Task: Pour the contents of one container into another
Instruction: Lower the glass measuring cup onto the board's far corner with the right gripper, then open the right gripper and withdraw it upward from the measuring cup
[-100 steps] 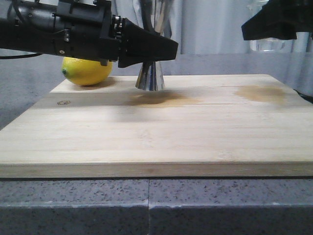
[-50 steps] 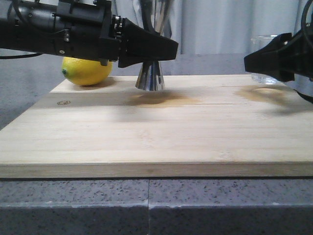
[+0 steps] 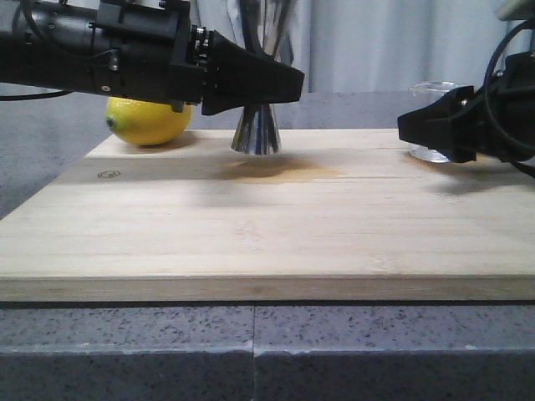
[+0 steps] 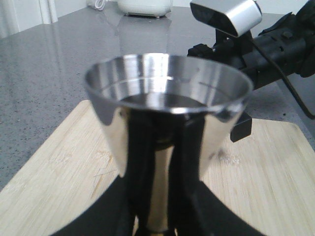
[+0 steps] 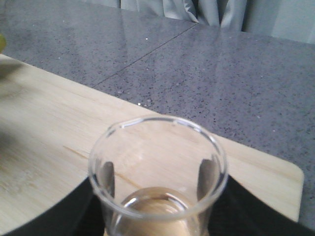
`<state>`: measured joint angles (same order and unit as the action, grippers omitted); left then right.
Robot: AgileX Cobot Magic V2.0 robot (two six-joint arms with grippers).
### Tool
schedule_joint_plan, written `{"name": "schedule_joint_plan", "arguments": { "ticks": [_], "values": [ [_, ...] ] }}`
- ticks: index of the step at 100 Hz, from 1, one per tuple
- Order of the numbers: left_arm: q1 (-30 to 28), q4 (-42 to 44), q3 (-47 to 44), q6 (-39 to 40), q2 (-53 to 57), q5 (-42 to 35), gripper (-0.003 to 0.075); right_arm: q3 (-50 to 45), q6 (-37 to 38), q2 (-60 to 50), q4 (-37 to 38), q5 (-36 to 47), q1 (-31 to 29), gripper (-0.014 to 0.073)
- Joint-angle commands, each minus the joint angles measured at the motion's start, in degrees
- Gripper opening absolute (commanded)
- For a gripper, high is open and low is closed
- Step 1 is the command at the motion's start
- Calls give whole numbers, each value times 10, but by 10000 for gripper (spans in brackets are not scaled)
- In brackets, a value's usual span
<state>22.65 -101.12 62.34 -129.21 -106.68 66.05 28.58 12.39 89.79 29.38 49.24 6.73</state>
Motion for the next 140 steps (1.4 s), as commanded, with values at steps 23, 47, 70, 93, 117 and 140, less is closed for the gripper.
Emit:
{"name": "schedule_joint_plan", "arguments": {
  "ticks": [23, 47, 70, 93, 117, 140],
  "values": [
    [5, -50, 16, 0, 31, 61, 62, 12, -8, -30, -17, 32, -4, 581],
    [5, -50, 16, 0, 31, 61, 62, 12, 19, -137, -18, -47, -3, 611],
    [5, -50, 16, 0, 31, 61, 62, 13, 61, -276, -71, -218, 0, 605],
    [5, -50, 16, 0, 31, 61, 62, 15, -27, -391, -194, -374, 0, 605],
    [5, -50, 16, 0, 31, 61, 62, 16, -29, -451, -193, -438, 0, 605],
    [5, -50, 16, 0, 31, 61, 62, 16, -29, -458, -193, -432, 0, 605]
  ]
}}
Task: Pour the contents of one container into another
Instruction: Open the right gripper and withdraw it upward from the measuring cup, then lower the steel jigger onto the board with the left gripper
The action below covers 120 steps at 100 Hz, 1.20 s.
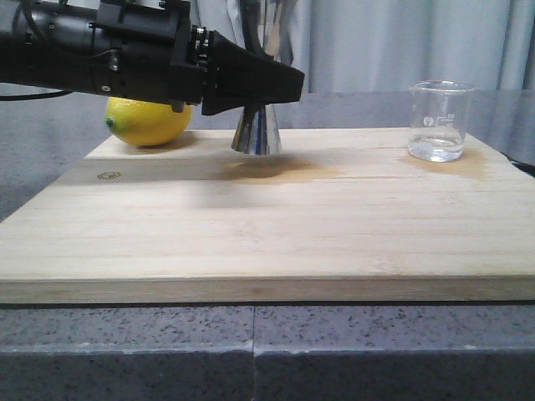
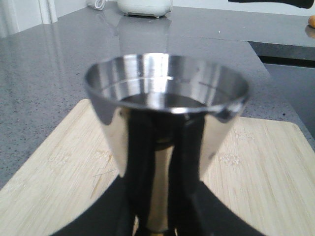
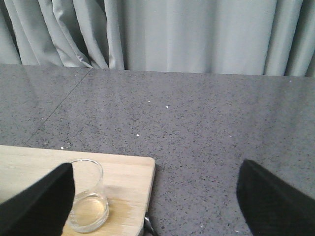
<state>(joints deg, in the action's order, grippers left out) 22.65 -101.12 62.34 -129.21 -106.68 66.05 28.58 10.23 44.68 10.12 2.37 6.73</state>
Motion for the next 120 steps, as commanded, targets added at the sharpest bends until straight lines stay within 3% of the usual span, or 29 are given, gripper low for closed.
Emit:
{"name": "schedule_joint_plan", "arguments": {
  "ticks": [1, 120],
  "values": [
    [5, -50, 16, 0, 31, 61, 62, 16, -8, -7, -1, 37, 0, 605],
    [5, -49, 16, -29, 30, 67, 62, 16, -8, -7, 13, 58, 0, 605]
  ]
}}
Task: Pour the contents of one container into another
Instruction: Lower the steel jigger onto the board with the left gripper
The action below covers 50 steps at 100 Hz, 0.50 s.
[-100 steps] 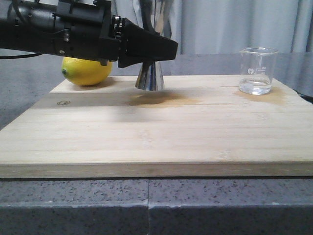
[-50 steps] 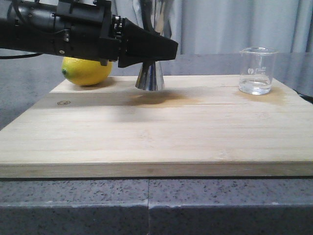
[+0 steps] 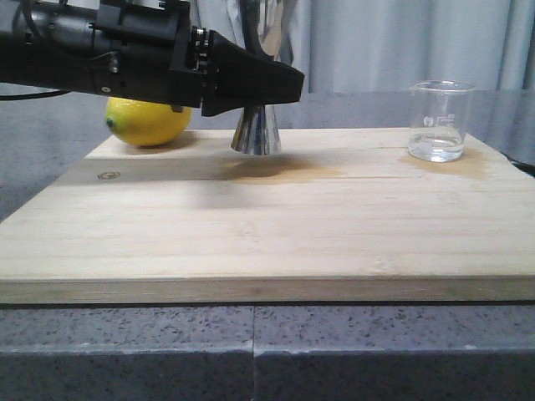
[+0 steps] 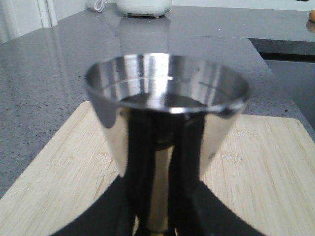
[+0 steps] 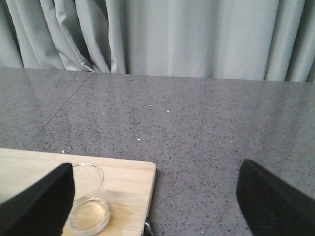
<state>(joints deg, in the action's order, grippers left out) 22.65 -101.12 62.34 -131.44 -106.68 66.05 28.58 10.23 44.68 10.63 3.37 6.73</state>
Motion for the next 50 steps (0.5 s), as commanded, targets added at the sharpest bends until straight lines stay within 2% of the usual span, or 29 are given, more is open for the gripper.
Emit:
{"name": "schedule_joint_plan", "arguments": {
  "ticks": [1, 50],
  "values": [
    [5, -49, 16, -7, 30, 67, 62, 16, -8, -7, 8, 48, 0, 605],
    [5, -49, 16, -10, 10, 67, 62, 16, -8, -7, 9, 51, 0, 605]
  ]
}}
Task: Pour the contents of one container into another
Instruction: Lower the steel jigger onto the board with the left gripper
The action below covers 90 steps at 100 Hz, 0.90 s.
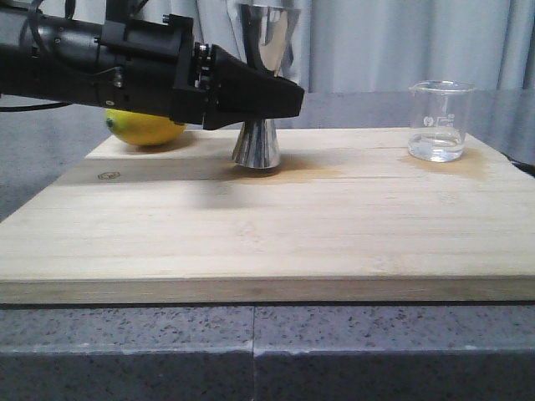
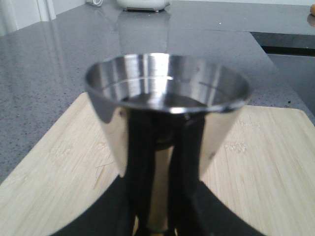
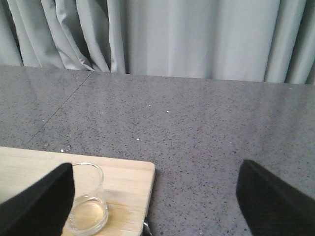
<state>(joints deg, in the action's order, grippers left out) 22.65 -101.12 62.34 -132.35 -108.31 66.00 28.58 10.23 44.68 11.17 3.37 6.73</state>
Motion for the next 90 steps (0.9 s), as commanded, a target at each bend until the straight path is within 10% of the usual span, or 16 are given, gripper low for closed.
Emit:
{"name": "schedule_joint_plan", "arguments": {
  "ticks": [1, 62, 90],
  "values": [
    [5, -49, 16, -1, 25, 68, 62, 16, -8, -7, 4, 51, 0, 605],
    [5, -49, 16, -1, 15, 68, 72, 16, -8, -7, 5, 71, 0, 605],
    [5, -49, 16, -1, 15, 68, 304, 16, -8, -7, 5, 71, 0, 605]
  ]
}}
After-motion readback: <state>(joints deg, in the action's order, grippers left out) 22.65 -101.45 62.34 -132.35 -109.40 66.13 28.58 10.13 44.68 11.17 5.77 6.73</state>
